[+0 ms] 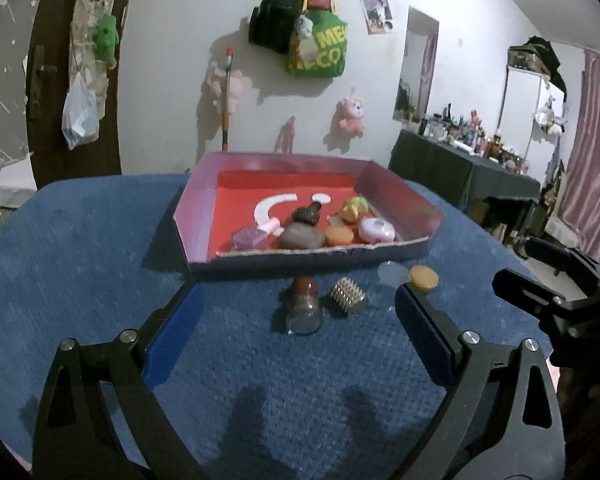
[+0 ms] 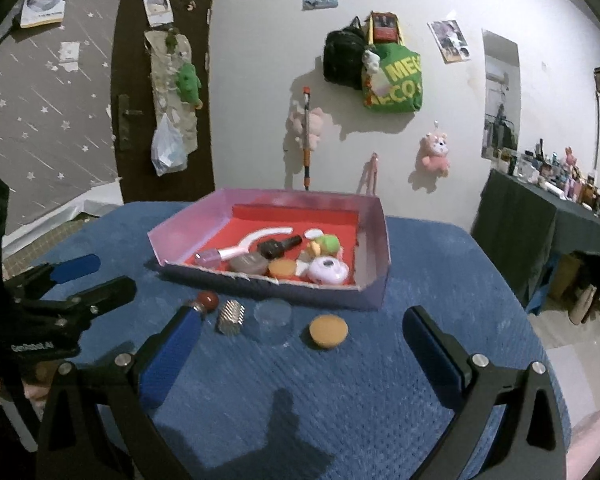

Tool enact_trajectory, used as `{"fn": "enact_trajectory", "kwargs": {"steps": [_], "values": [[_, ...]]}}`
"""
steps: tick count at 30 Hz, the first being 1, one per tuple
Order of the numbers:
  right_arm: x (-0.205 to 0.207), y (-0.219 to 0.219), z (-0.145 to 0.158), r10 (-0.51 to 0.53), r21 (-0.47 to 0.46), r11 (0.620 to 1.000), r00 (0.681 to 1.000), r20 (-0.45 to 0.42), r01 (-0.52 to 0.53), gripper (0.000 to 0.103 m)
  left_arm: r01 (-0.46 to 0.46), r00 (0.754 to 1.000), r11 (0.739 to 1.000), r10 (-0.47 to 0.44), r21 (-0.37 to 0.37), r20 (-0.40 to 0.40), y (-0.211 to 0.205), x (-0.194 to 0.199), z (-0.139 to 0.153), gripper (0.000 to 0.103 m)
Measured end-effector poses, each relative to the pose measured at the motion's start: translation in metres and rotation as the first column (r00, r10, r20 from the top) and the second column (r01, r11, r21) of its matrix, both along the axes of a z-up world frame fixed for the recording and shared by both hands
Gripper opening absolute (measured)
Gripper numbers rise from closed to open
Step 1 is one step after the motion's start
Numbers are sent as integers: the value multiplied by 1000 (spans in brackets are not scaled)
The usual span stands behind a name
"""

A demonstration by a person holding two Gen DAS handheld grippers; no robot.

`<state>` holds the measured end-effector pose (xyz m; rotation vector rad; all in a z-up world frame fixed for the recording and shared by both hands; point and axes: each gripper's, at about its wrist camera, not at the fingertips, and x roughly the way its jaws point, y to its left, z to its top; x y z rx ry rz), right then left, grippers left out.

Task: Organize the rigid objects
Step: 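Lift both tools out of the tray toward the remaining objects, then grasp the brown-capped glitter polish with left tool while right tool grasps tan round puff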

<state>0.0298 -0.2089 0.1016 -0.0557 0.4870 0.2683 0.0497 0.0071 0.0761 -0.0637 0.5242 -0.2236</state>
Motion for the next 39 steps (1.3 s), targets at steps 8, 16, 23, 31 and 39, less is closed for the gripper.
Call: {"fn": "enact_trajectory", "kwargs": {"steps": [8,16,23,31,39], "values": [[11,-5,-35,-22,20,1000,997,-78,24,103,-5,997,1000,6,12,-78,-4,10,-23,98],[16,-4,-51,-24,12,1000,993,-112,26,103,-10,992,1000,13,20,-129,-4,14,-40,98],[18,-2,-55,-23,4,1000,992,-124,23,103,-8,989,1000,13,30,-144,-5,17,-42,98],[24,-1,-57,-23,-4,1000,990,-136,22,103,-15,986,999,19,29,-168,-4,25,-43,98],[43,-10,-58,-41,17,999,985,-169,44,103,-4,969,1000,2,-10,-245,2,47,-49,97]]}}
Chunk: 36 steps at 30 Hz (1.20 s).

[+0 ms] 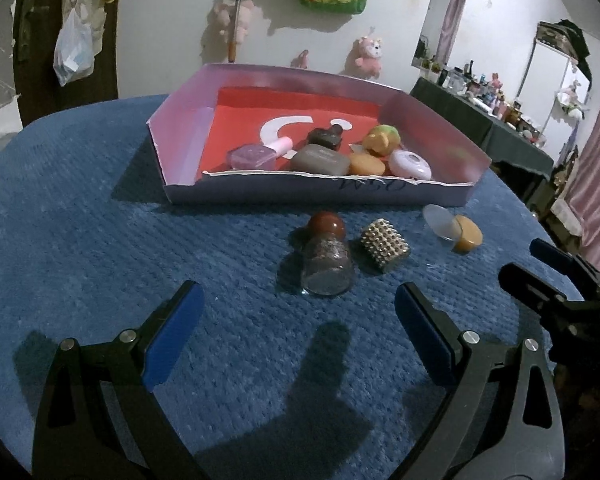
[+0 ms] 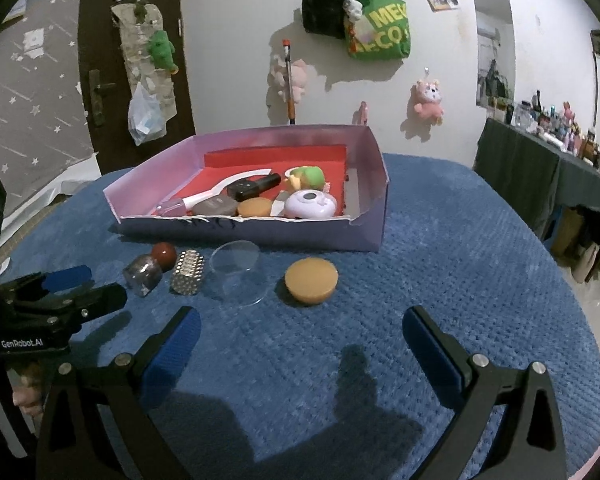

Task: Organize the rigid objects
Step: 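Grasp the brown-capped glitter polish with left tool while right tool grasps tan round puff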

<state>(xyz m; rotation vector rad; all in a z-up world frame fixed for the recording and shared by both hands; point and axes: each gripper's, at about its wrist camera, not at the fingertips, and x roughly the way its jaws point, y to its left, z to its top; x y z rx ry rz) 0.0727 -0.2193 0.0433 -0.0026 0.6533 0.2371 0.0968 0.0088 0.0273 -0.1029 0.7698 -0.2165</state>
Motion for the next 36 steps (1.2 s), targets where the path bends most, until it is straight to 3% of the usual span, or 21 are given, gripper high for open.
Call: {"fn": "enact_trajectory", "kwargs": {"steps": [8,13,15,20,23,25,29,36], "values": [[26,-5,-1,-26,-31,999,998,-56,24,103,30,999,998,-28,49,-32,-7,22,3,96],[45,-11,-3,-35,-25,999,993,-109,33,102,53,997,995,-47,87,-66,-11,35,1,79],[52,-12,-4,-37,-34,999,992,-122,33,100,66,995,994,-58,88,-83,-12,40,-1,67],[66,-9,-11,-27,-58,998,988,-155,18,95,93,991,993,-85,79,-103,-15,46,-5,61],[72,-4,-16,-5,-62,998,983,-181,-6,86,103,990,992,-95,76,-102,-16,48,-5,56],[75,-2,-18,26,-48,998,979,-203,-37,75,120,988,991,-113,66,-103,-17,49,-5,48],[75,-1,-21,41,-44,998,975,-217,-51,73,156,984,986,-149,59,-99,-23,48,-5,32],[76,-1,-20,50,-34,998,975,-215,-58,52,164,982,985,-158,51,-99,-25,48,-4,30]]}}
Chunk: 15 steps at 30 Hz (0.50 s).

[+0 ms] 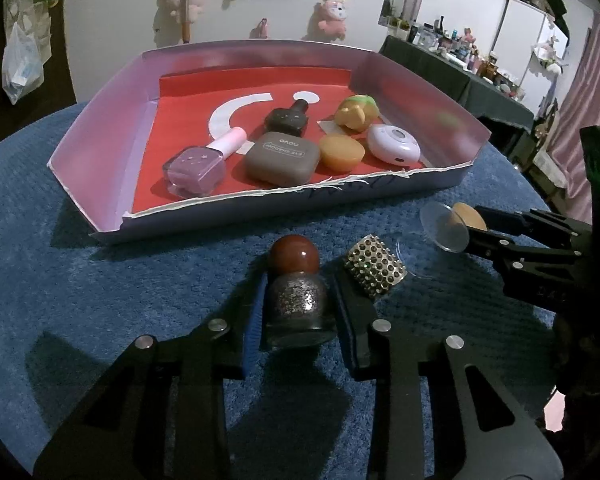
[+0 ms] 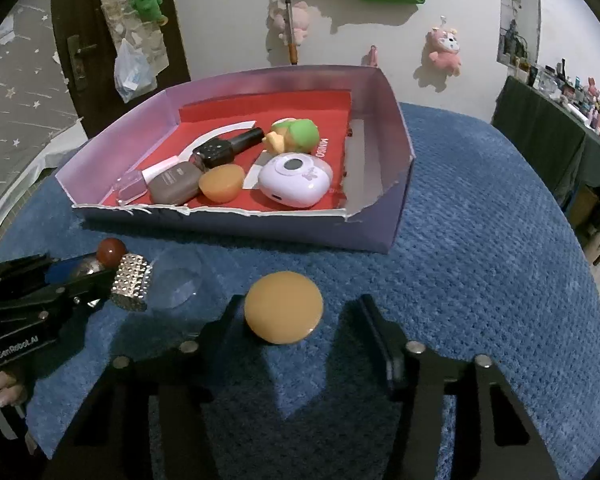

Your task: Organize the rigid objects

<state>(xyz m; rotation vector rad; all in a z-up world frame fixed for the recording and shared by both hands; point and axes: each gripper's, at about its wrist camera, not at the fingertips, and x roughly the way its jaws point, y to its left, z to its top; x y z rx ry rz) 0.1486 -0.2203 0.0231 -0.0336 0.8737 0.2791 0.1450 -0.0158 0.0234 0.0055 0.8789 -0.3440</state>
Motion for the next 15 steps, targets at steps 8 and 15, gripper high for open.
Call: {"fn": "enact_trajectory", "kwargs": {"steps": [8,15], "values": [[-8,6,8,22,-22,1000,998,56,-21,40,2,1000,1000,-2,-1,31,1,-5,7,29],[-14,13,15,43,-12,999,996,75,-42,40,4,999,1000,-4,-5,42,3,-8,11,29]]}}
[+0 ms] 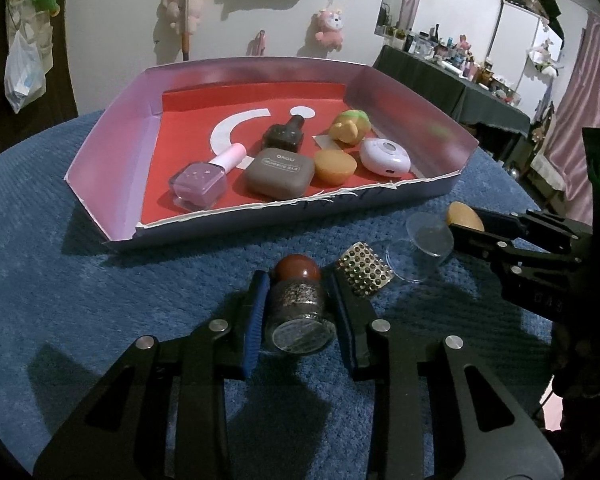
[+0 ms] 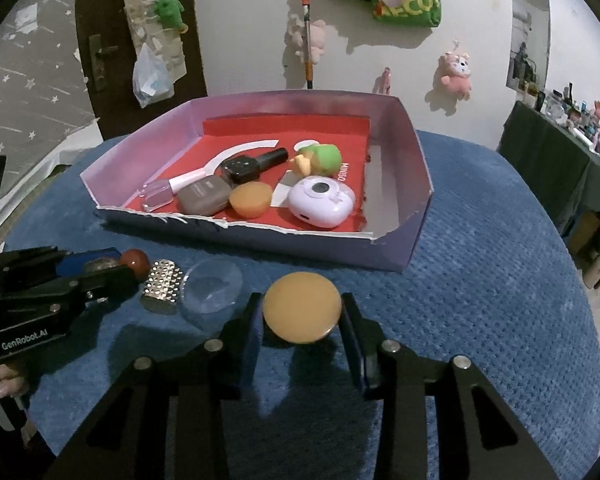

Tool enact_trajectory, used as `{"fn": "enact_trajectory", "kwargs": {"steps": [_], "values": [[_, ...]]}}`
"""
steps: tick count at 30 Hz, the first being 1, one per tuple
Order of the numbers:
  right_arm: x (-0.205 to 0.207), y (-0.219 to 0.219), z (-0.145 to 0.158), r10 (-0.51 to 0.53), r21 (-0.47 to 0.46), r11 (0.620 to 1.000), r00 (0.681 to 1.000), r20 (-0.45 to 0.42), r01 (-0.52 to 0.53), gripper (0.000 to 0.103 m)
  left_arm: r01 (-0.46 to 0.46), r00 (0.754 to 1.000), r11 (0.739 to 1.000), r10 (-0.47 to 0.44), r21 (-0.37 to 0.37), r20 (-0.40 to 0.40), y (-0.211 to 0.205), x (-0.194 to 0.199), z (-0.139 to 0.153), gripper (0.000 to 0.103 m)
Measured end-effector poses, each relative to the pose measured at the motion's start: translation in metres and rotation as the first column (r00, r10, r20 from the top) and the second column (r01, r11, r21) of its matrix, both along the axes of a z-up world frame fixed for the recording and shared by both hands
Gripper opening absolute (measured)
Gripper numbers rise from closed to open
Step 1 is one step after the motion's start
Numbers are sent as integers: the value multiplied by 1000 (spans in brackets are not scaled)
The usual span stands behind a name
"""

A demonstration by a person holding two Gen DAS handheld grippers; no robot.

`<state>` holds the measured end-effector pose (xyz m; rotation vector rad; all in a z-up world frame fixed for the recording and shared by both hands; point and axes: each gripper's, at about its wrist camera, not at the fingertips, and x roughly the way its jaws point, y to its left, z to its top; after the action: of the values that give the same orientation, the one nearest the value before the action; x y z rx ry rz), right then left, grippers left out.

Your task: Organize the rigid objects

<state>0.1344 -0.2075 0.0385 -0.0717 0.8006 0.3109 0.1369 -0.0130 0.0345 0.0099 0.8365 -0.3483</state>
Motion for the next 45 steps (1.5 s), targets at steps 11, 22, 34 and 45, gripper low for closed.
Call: {"fn": "enact_trajectory", "kwargs": {"steps": [11,22,34,45], "values": [[-2,4,2,7,8,1000,1000,6,-7,40,-10,1000,1000,11,-17,28,5,-4,9,29],[-4,3,4,12,19,1000,1000,6,-12,40,-4,999,1000,4,-14,42,2,-9,13,29],[-16,-6,-3,13,20,1000,999,-43,-12,40,6,999,1000,-6,7,-33,5,-17,-4,29],[-25,-8,-15,24,24,999,998,-60,-22,49,-5,999,1000,5,11,-43,4,-19,-11,30]]}}
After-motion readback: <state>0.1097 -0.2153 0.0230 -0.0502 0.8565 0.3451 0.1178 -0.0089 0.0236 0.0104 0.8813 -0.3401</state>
